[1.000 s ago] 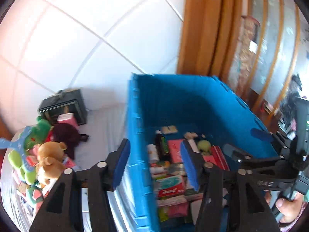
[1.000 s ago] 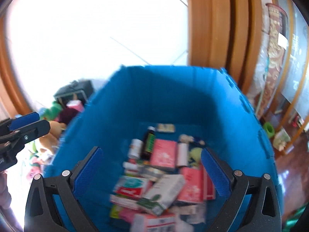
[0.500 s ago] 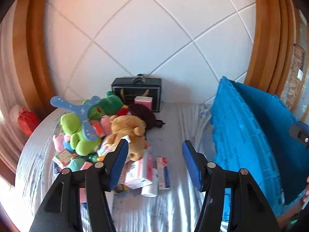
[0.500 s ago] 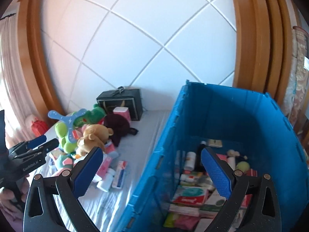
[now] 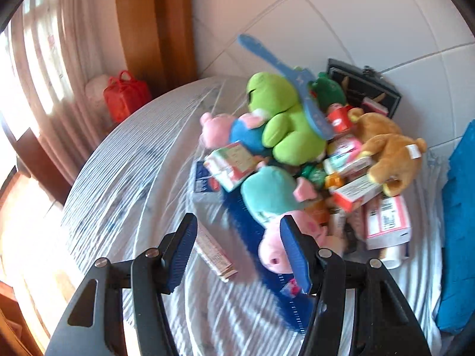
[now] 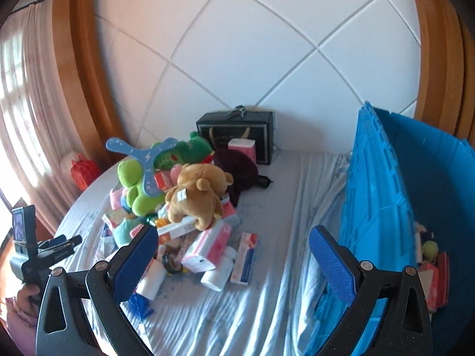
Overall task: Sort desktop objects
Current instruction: 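Move both tools back toward the pile on the bed, then grasp the white-pink ointment box with left tool while right tool grasps the white-blue box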
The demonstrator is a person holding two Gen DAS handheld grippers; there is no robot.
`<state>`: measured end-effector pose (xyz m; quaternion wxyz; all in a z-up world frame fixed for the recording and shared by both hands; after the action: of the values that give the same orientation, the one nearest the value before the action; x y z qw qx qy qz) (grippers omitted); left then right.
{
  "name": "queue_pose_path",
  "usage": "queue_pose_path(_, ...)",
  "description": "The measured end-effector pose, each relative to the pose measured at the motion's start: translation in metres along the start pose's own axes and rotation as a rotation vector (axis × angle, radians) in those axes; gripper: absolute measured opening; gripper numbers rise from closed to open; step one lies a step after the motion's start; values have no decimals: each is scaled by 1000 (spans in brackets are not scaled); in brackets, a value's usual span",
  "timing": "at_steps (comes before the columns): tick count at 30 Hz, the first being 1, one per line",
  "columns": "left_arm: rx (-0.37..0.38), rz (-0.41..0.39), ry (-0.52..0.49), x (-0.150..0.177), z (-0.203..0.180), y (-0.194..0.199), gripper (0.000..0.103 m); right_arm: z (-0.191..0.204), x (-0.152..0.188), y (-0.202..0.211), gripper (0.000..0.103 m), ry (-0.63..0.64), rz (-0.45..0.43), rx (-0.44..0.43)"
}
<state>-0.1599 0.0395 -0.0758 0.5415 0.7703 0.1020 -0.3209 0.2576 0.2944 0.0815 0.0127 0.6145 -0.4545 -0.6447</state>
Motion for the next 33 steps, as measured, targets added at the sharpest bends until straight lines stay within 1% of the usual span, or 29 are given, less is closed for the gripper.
queue_pose_path(3,-59,70,43,19,36,-37,57,4,22,-31,103,-32,71,8)
queue_pose_path(5,-56,121,69,31,51,-61,57,2,39,-50,103,-62,130,19)
queue_pose_path(8,-40,176,94,43,60,-92,57,-4,62,-76,103,-88,207,46)
queue_pose_path(11,-17,202,105,45,55,-112,57,-9,79,-99,103,-96,273,79)
queue_pose_path(12,-10,207,106,44,52,-119,57,-12,86,-105,103,-164,307,119)
queue_pose_path(17,-11,259,112,44,40,-152,57,-25,109,-143,103,-188,410,140)
queue_pose_path(19,-4,287,112,46,36,-162,57,-29,113,-159,103,-182,435,159)
queue_pose_path(21,-12,306,96,46,33,-171,57,-31,115,-173,103,-190,447,163)
queue_pose_path(22,-22,285,76,44,30,-172,57,-34,116,-181,103,-201,454,160)
queue_pose_path(23,-20,285,52,43,26,-174,57,-36,117,-189,103,-211,461,161)
queue_pose_path(24,-22,285,33,42,24,-176,55,-39,118,-198,103,-221,470,165)
queue_pose_path(25,-29,272,16,41,21,-177,44,-41,119,-207,103,-230,478,169)
queue_pose_path(26,-25,262,-4,39,18,-177,38,-43,120,-216,103,-238,488,172)
queue_pose_path(28,0,266,-27,37,12,-178,31,-49,123,-232,103,-257,512,173)
queue_pose_path(29,4,262,-34,36,10,-179,31,-51,124,-238,102,-262,524,170)
queue_pose_path(30,6,257,-43,36,10,-179,31,-52,125,-244,100,-260,537,170)
queue_pose_path(31,7,252,-46,35,10,-180,31,-52,127,-251,87,-251,554,172)
queue_pose_path(32,11,250,-45,34,9,-181,31,-51,128,-255,70,-250,567,162)
queue_pose_path(33,15,250,-44,32,7,-184,31,-49,129,-260,64,-257,581,139)
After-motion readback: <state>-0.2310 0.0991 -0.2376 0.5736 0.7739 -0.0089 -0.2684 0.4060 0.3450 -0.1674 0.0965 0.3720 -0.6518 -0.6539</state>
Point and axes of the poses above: each gripper's, at about its wrist camera, not at the fingertips, and y roughly against the way its jaws point, z to its left, x to its underside, the point moved 4 cm from there along -y, roughly the way its jaws point, and after that the axes turned 5 degrees about y, right-handed, at the moved point
